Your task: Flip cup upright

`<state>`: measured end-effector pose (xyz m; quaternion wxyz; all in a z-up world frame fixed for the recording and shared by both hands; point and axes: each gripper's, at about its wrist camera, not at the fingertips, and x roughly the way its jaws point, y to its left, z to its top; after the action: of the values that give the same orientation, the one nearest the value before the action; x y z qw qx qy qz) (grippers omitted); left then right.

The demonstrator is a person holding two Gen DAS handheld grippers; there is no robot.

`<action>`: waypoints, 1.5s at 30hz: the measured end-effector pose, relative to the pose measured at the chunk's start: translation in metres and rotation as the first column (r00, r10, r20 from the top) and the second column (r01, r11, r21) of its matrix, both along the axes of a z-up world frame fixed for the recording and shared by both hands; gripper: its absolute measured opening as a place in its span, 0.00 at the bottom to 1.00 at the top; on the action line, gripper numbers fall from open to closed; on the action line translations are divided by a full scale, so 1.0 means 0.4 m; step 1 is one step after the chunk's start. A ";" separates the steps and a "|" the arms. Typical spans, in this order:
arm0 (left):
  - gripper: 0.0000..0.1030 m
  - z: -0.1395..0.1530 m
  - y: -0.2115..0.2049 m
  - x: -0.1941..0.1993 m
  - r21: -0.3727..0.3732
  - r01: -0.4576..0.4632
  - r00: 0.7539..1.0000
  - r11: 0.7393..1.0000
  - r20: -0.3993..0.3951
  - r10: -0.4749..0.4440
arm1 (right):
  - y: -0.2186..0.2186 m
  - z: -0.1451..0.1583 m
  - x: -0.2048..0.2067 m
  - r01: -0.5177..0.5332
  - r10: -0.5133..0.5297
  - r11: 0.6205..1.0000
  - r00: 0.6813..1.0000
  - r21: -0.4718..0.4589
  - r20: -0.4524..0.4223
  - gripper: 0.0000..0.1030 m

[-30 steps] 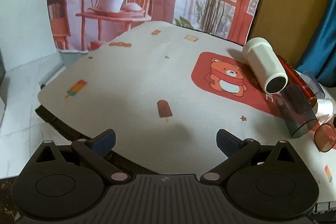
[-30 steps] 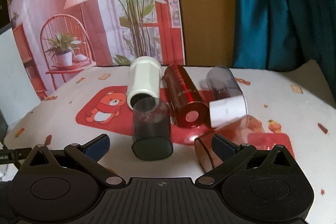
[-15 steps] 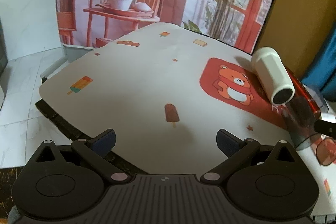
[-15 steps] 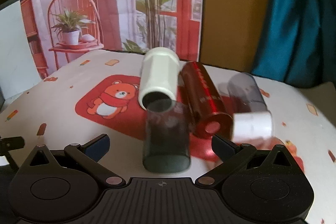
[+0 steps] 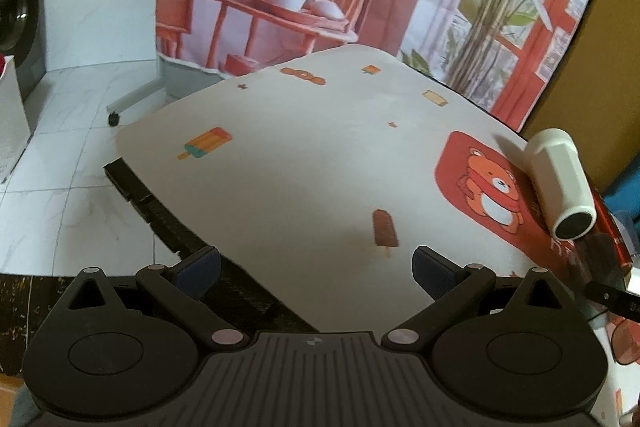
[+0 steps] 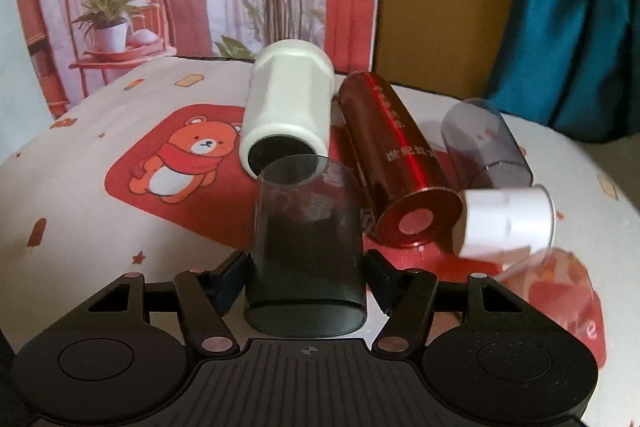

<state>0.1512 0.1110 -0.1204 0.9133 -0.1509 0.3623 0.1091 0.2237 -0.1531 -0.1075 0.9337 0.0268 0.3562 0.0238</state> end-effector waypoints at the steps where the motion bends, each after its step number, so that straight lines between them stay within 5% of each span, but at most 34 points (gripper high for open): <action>1: 1.00 0.000 0.001 0.000 0.009 -0.012 1.000 1.000 -0.003 0.012 | 0.010 0.001 0.000 -0.007 0.007 1.000 1.000 0.016 -0.005 0.59; 10: 1.00 -0.004 0.026 -0.010 0.016 -0.083 0.996 0.996 -0.033 0.084 | 0.239 0.010 0.050 -0.217 0.217 0.975 0.976 0.044 0.003 0.59; 17: 1.00 -0.003 0.079 -0.035 -0.018 -0.201 0.978 0.979 -0.064 0.199 | 0.416 0.026 0.074 -0.396 0.396 0.917 0.918 0.048 0.018 0.59; 22: 1.00 0.026 0.104 -0.061 -0.075 -0.229 0.973 0.970 -0.006 0.229 | 0.459 0.036 0.059 -0.477 0.479 0.873 0.878 0.104 0.004 0.63; 24: 1.00 0.040 0.096 -0.070 -0.072 -0.219 0.975 0.973 0.024 0.221 | 0.453 0.041 0.041 -0.492 0.495 0.861 0.869 0.129 0.005 0.66; 28: 1.00 0.052 0.070 -0.070 -0.066 -0.206 0.978 0.976 0.034 0.208 | 0.413 0.065 0.002 -0.493 0.492 0.864 0.870 0.102 0.034 0.91; 31: 1.00 0.057 0.063 -0.067 -0.083 -0.197 0.979 0.977 0.029 0.200 | 0.356 0.081 -0.038 -0.455 0.453 0.889 0.891 0.061 0.044 1.00; 36: 0.99 0.084 0.024 -0.060 -0.134 -0.066 0.995 0.989 0.062 0.075 | 0.210 0.082 -0.115 -0.380 0.376 0.924 0.923 0.048 0.082 1.00; 39: 0.99 0.098 -0.029 -0.056 -0.076 -0.008 0.998 0.997 0.065 0.013 | 0.122 0.063 -0.174 -0.305 0.305 0.952 0.948 -0.018 0.094 1.00; 45: 0.98 0.089 -0.065 -0.015 -0.084 -0.007 1.000 0.996 -0.008 0.007 | -0.003 0.012 -0.270 -0.214 0.216 0.976 0.969 -0.025 0.121 1.00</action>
<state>0.1452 0.0849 -0.0847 0.9043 -0.1902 0.3695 0.0974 0.1158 -0.1542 -0.1028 0.9460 -0.0190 0.2987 0.1244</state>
